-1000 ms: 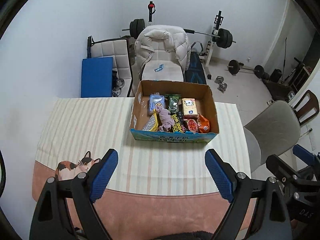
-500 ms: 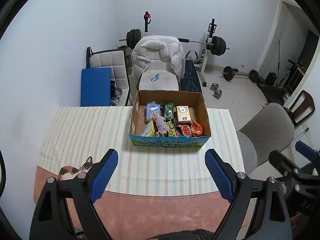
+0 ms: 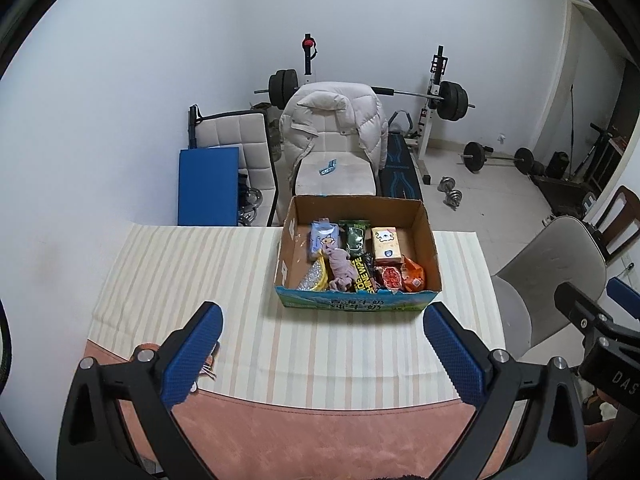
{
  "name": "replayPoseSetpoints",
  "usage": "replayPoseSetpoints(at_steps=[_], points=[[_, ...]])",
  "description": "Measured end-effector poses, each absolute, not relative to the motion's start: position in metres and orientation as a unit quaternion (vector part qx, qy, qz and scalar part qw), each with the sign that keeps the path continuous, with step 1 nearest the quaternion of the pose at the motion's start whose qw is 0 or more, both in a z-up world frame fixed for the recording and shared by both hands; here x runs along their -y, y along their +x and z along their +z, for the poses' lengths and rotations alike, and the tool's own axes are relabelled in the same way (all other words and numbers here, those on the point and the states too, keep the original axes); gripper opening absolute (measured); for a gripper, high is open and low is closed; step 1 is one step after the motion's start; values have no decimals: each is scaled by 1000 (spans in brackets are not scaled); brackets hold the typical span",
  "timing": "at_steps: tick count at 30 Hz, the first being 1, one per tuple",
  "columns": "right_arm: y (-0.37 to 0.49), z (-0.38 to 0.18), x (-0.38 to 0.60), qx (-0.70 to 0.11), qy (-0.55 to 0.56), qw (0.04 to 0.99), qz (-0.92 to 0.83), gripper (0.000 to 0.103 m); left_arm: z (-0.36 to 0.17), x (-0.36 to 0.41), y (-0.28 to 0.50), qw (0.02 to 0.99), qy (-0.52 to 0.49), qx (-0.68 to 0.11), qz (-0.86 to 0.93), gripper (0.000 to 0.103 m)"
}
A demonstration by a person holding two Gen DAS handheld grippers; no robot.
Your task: Organize soft objects
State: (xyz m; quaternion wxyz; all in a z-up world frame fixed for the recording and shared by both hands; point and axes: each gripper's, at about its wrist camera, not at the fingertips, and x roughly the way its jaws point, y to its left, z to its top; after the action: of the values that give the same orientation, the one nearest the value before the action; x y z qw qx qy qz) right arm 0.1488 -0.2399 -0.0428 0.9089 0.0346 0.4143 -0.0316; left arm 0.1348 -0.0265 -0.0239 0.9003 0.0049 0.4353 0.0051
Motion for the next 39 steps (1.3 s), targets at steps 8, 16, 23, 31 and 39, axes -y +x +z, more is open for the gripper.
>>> replayPoseSetpoints(at_steps=[8,16,23,31,39], points=[[151,-44,238,-416,32,908,-32,103,-26,28,140,899,6,-438,8,103],[155,-51,236,-417,28,908,-28,103,-27,26,142,898,11,-439,9,103],[155,-53,235,-418,30,908,-27,103,-27,26,142,899,11,-438,7,103],[155,-53,235,-417,30,908,-27,103,-26,29,141,899,19,-437,7,103],[154,-49,243,-412,27,911,-23,103,-25,30,141,899,21,-438,9,103]])
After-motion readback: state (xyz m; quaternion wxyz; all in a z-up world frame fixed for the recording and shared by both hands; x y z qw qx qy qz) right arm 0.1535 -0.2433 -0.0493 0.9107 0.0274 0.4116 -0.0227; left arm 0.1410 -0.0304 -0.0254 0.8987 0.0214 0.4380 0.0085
